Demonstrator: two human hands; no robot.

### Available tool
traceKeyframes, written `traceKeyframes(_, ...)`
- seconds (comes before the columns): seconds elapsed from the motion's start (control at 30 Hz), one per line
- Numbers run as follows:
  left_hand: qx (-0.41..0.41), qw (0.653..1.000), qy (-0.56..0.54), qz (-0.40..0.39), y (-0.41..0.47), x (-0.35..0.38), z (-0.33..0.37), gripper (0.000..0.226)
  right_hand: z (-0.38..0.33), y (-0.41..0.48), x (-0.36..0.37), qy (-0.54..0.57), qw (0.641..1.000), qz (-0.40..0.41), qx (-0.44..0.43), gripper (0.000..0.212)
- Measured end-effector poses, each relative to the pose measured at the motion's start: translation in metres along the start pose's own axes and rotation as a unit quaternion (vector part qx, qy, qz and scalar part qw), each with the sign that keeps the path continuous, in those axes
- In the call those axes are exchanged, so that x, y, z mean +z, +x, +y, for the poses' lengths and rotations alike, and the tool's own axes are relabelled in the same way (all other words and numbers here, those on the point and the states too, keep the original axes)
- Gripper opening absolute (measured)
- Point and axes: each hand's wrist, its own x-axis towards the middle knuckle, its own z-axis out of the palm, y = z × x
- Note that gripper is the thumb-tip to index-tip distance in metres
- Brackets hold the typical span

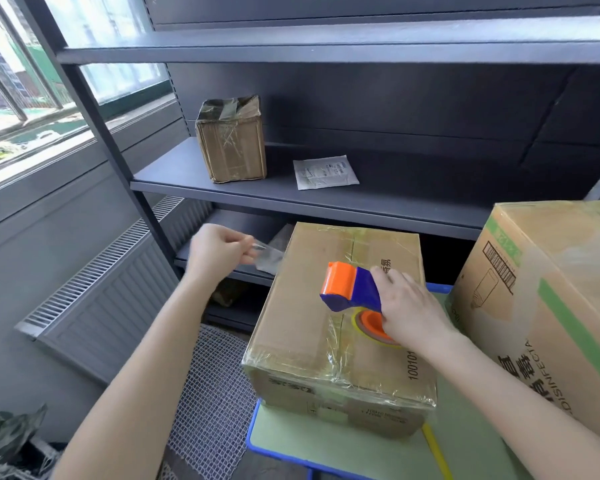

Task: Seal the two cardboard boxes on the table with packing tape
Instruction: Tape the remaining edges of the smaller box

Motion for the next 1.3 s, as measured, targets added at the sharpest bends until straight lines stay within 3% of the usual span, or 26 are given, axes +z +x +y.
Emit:
traceKeyframes(0.13,-0.034,0.999,0.007,-0.011,-0.007,-0.012,-0.025,0.015,0.0,-0.017,0.003,-0.04,0.998,-0.046,0.007,0.063)
traceKeyframes(0.23,-0.002,0.995,0.083,0.053,-0.021,-0.002,-0.035,0.026,-0.015,-0.023,0.003,-0.055,0.997,-0.048,-0.011,0.062)
traceKeyframes(0.33,0.02,0.993,0.064,0.099,-0.03,-0.003,-0.047,0.028,-0.026,-0.026,0.002,-0.055,0.998,-0.043,-0.003,0.06)
traceKeyframes(0.43,0.005,0.998,0.0,0.068,-0.04,-0.003,-0.062,0.026,-0.029,-0.035,-0.001,-0.067,0.997,-0.033,0.013,0.056)
traceKeyframes(0.73,-0.066,0.996,-0.025,-0.053,-0.07,0.006,-0.12,0.025,-0.034,-0.063,-0.004,-0.09,0.992,-0.08,0.034,0.063)
traceKeyframes(1.3,-0.065,0.995,0.051,-0.053,-0.07,0.016,-0.138,0.035,-0.045,-0.063,-0.001,-0.116,0.988,-0.098,0.025,0.059)
